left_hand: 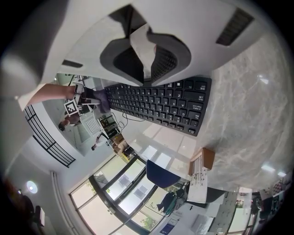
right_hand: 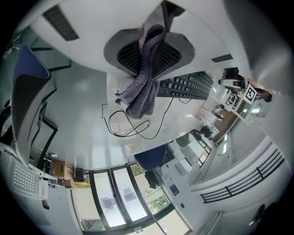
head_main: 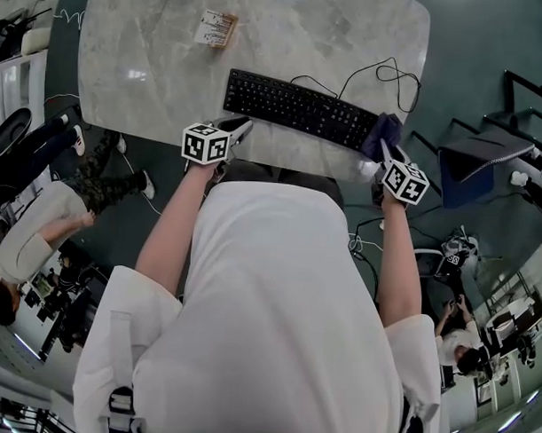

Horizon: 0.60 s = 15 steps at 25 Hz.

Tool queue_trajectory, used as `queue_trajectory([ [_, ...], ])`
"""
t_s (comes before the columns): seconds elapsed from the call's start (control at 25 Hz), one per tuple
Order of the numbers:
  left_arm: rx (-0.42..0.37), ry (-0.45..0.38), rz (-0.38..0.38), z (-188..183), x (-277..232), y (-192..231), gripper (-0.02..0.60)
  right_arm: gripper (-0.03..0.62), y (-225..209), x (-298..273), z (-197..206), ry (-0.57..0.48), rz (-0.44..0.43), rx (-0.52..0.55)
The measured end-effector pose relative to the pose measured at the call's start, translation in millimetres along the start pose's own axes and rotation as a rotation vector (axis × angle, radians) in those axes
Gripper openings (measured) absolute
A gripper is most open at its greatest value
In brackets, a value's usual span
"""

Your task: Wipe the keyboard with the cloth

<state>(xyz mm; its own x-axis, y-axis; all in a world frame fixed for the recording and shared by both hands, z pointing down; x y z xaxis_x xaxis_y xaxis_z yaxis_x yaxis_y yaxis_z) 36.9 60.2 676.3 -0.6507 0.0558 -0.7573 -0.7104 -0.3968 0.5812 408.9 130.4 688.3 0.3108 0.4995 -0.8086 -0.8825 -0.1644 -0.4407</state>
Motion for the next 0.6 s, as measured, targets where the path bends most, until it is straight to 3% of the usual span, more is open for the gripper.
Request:
queue_trajectory([
  [0.08,0.006,0.001,-0.006,4.5,-1.5,2.0,0.055,0.064,2.3,2.4,-9.8,-0.020,-0.027,-0.015],
  [0.24,0.038,-0.013,-0.016,9.1,-2.5,4.2,0.055,0.064,5.8,-3.7,-22.8,0.000,0.003,0.051],
  [0.44,0.015,-0.026,-0.010,5.0,0.9,1.2,0.054,0.064,34.2,-33.2,-27.5,0.044,-0.044,0.038],
  [0.6,0.018,-0.013,0.003,12.6,4.6,7.2,0.055,0.063,55.9,-52.8,-23.4,0.056,-0.031,0.036],
])
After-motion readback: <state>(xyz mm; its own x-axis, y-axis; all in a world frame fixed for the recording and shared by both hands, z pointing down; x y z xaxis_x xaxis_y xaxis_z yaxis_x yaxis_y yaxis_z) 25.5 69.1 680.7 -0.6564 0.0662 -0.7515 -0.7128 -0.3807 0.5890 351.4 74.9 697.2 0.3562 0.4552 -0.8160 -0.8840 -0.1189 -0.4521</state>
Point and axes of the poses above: the fingertips, and each gripper's own axes: x backward along the fingers, y to its left, z out of its underside, the point moved 1 cm from there along x, backward along the fingers
